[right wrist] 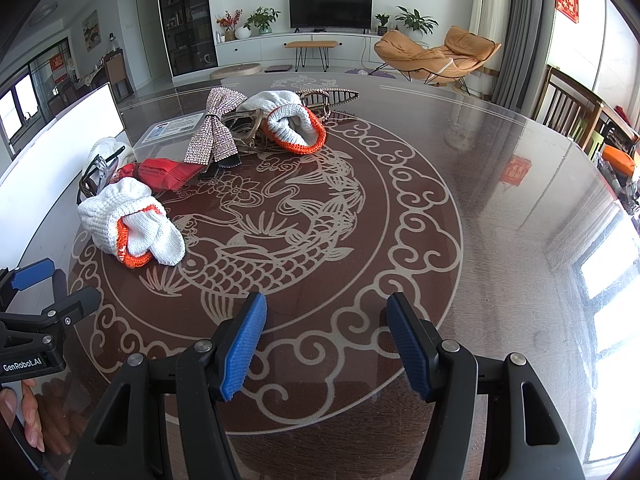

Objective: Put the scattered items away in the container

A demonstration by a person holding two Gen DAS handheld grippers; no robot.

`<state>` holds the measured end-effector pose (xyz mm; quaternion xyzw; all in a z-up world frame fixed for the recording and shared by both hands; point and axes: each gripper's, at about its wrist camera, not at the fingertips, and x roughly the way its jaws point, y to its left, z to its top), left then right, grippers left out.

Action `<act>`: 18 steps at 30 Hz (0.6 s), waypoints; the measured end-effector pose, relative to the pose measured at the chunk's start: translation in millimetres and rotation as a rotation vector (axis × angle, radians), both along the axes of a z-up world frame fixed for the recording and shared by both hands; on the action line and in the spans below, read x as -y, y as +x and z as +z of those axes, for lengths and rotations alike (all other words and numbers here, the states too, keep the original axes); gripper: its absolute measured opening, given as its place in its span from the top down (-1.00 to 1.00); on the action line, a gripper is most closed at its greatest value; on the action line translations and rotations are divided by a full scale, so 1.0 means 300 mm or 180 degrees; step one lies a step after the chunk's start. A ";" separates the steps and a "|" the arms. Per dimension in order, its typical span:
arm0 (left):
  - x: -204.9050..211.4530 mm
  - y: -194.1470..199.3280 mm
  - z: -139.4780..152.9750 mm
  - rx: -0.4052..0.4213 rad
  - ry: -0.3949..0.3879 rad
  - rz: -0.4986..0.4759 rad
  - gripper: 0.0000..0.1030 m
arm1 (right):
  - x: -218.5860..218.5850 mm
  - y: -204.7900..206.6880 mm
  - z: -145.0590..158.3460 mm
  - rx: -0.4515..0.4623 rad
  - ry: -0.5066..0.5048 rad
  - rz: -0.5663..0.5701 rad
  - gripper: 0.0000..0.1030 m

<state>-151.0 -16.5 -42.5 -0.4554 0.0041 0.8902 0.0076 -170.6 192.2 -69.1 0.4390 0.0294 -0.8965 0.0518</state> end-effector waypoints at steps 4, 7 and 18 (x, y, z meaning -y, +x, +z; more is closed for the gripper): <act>0.000 0.000 0.000 0.0000 -0.0002 0.0000 -1.00 | 0.000 0.000 0.000 0.0000 0.0000 0.0000 -0.23; 0.001 0.000 0.000 0.0001 -0.0002 -0.0002 -1.00 | 0.000 0.000 0.000 0.0000 -0.0001 0.0001 -0.23; -0.005 0.080 0.014 0.0045 0.0384 -0.0216 -1.00 | 0.000 0.000 0.000 0.0000 -0.0001 0.0001 -0.23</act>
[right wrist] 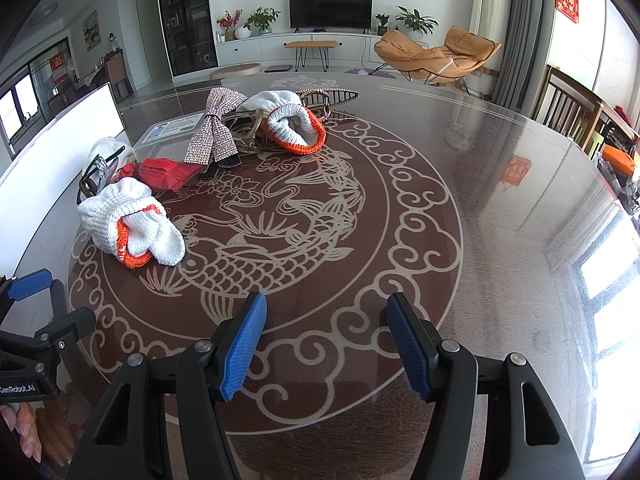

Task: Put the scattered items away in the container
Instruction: 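Grasp the grey knit glove with the left tool while the right tool grasps the clear glasses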

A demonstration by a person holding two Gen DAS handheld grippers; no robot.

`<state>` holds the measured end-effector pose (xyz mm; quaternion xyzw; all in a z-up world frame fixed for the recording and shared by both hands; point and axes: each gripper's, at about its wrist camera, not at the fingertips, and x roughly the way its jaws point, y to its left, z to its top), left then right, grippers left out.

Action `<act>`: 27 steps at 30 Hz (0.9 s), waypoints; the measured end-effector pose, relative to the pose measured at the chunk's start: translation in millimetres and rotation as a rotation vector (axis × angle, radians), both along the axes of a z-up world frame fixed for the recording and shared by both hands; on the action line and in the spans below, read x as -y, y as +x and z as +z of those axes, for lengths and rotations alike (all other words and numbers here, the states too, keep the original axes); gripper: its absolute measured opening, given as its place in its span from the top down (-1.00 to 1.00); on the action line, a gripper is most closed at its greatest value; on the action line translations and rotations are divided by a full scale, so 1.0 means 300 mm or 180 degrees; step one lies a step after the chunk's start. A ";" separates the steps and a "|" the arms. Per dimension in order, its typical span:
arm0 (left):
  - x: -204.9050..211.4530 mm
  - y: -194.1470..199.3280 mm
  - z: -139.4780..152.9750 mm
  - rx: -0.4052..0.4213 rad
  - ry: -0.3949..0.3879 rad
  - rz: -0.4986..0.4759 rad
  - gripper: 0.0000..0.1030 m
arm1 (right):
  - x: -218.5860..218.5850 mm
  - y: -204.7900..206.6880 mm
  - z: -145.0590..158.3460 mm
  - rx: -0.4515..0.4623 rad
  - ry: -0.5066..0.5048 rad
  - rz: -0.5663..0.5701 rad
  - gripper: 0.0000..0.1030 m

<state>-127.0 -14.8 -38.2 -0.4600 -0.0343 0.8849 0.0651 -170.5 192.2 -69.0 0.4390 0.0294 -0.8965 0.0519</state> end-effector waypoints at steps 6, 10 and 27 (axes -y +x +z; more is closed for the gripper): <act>-0.031 -0.095 0.087 -0.0188 0.0209 0.0240 -1.00 | 0.000 0.000 0.000 0.0000 0.0000 0.0000 -0.23; -0.103 -0.248 0.084 -0.0171 -0.0013 0.0405 -1.00 | 0.000 0.001 0.000 0.0000 0.0000 0.0000 -0.23; 0.033 -0.134 0.044 0.0023 0.0111 0.0046 -1.00 | 0.000 0.001 0.001 0.0000 0.0000 0.0000 -0.23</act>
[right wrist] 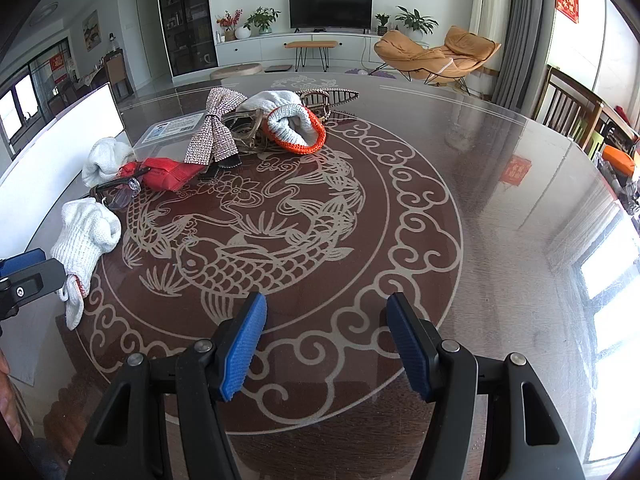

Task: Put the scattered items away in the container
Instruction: 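Grasp the grey knit glove with the left tool while the right tool grasps the clear glasses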

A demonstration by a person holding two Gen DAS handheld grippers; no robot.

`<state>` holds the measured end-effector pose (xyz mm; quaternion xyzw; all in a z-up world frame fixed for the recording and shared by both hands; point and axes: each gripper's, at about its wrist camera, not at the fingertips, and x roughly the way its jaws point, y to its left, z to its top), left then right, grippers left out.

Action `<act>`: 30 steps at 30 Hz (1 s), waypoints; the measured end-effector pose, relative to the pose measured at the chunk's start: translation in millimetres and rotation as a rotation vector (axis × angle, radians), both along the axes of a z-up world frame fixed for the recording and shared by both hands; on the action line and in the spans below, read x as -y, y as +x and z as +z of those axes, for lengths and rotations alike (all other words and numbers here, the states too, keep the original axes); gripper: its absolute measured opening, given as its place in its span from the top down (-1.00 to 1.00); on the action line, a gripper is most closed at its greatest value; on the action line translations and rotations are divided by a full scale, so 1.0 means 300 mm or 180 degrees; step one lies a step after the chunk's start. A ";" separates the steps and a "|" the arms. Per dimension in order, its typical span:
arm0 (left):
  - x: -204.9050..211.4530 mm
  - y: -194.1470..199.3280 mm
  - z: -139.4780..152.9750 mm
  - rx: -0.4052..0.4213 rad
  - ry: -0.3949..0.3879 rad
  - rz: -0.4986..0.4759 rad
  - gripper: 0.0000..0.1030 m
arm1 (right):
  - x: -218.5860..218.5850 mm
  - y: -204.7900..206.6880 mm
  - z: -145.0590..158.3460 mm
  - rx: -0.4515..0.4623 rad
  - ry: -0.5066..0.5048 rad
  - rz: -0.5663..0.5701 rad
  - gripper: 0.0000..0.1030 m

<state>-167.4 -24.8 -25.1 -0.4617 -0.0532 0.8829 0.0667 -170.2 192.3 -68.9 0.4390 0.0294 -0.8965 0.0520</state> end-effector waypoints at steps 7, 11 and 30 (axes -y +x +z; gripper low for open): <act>-0.064 -0.090 -0.044 0.0168 -0.0282 0.0040 -0.99 | 0.000 0.000 0.000 0.0000 0.0000 0.0000 -0.23; 0.016 -0.052 -0.015 0.0061 -0.0067 0.0062 0.24 | 0.000 0.000 0.000 0.0001 0.0000 0.0000 -0.23; 0.323 0.135 -0.016 0.0196 0.0100 0.0290 0.29 | 0.128 -0.023 0.077 -0.0338 -0.0521 0.1013 -0.27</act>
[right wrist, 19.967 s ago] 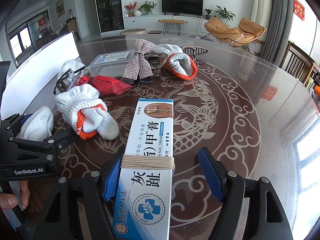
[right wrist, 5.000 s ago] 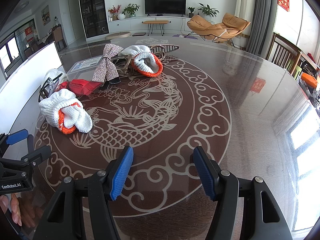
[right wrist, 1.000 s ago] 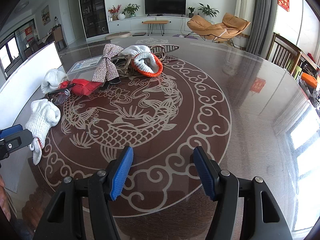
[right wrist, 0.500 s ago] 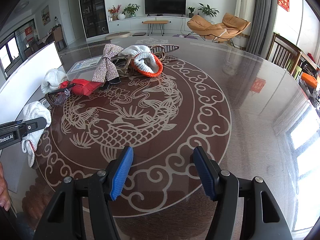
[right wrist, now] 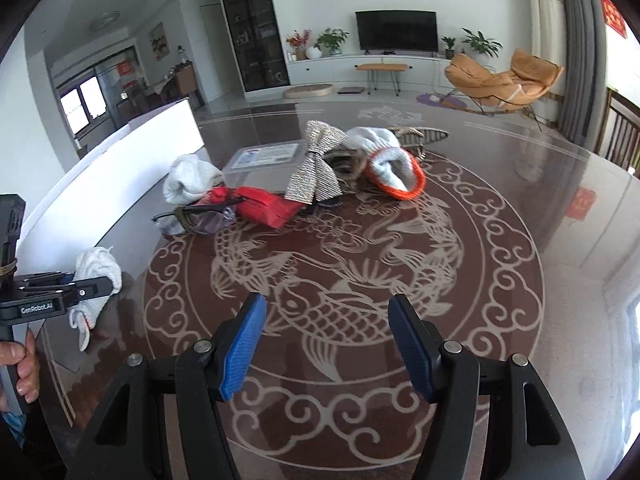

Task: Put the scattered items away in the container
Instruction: 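Grasp the grey knit glove with the left tool while the right tool grasps the clear glasses, then carry the glove and glasses over the white cardboard container with both tools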

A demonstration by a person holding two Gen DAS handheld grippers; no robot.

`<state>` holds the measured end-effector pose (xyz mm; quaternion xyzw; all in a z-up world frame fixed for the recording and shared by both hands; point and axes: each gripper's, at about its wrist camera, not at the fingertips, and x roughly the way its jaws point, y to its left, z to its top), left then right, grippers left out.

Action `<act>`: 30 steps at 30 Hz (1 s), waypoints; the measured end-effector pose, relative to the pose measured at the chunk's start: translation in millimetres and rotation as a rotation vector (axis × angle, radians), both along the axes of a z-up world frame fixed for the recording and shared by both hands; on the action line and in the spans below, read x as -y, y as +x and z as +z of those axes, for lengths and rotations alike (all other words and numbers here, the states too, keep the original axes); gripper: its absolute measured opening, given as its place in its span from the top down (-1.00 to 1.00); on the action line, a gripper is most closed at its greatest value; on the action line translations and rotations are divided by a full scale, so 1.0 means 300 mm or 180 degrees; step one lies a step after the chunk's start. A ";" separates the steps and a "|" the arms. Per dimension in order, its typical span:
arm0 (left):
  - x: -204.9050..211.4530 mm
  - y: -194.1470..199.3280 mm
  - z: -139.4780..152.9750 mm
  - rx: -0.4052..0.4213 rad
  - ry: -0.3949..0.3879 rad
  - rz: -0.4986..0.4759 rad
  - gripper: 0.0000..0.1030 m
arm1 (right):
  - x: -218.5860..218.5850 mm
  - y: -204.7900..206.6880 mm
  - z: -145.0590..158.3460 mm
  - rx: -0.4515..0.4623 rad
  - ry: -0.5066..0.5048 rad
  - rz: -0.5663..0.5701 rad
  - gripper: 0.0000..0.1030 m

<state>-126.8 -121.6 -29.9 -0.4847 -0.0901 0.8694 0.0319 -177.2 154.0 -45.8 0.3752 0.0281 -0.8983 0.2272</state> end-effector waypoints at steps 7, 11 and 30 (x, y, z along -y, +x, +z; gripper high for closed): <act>0.025 -0.018 0.001 0.0031 0.0091 0.0010 0.26 | 0.435 -0.146 0.053 -0.0358 0.0683 0.1661 -0.21; 0.030 -0.022 0.000 0.0039 0.0075 0.0004 0.25 | 0.550 -0.220 -0.006 -0.0008 0.1061 0.2174 -0.16; -0.189 0.021 -0.010 -0.0071 -0.0183 -0.0537 -0.33 | -0.037 0.099 0.007 0.0563 0.0583 0.0154 -0.32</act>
